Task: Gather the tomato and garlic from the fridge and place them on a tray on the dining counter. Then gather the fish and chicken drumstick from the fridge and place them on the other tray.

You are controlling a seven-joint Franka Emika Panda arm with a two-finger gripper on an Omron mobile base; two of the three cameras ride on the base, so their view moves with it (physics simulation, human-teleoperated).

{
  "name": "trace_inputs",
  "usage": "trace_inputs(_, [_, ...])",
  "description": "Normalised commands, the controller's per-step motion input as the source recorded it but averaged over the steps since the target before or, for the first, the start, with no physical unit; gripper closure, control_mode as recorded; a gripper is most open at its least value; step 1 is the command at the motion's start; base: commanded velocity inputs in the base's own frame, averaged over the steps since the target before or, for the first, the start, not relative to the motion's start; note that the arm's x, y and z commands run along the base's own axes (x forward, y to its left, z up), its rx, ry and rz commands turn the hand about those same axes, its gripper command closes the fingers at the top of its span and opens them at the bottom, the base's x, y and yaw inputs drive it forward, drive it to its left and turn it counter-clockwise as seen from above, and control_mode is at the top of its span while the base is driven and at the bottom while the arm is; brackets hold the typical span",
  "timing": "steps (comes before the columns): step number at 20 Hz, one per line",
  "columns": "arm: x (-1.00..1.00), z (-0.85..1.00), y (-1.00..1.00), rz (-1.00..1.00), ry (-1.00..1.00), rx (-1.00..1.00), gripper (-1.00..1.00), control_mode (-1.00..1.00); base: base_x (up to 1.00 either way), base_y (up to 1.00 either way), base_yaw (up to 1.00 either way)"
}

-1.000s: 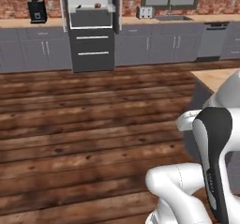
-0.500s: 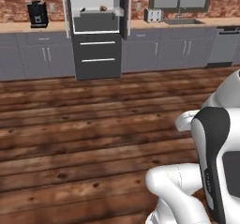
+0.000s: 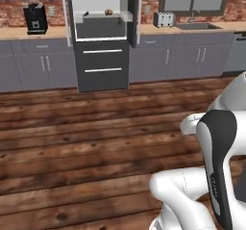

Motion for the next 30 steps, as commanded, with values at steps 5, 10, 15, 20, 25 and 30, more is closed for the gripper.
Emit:
trace_inputs(5, [0.0, 0.0, 0.0, 0.0, 0.0, 0.0, -1.0, 1.0, 1.0, -0.07, 0.0])
trace_inputs(10, [0.0, 0.0, 0.0, 0.0, 0.0, 0.0, -1.0, 1.0, 1.0, 0.0, 0.02])
trace_inputs(15, [0.0, 0.0, 0.0, 0.0, 0.0, 0.0, -1.0, 1.0, 1.0, 0.0, 0.02])
trace_inputs(20, [0.0, 0.0, 0.0, 0.0, 0.0, 0.0, -1.0, 1.0, 1.0, 0.0, 0.02])
trace_inputs(25, [0.0, 0.0, 0.0, 0.0, 0.0, 0.0, -1.0, 1.0, 1.0, 0.0, 0.02])
trace_inputs(30, [0.0, 0.0, 0.0, 0.0, 0.0, 0.0, -1.0, 1.0, 1.0, 0.0, 0.02])
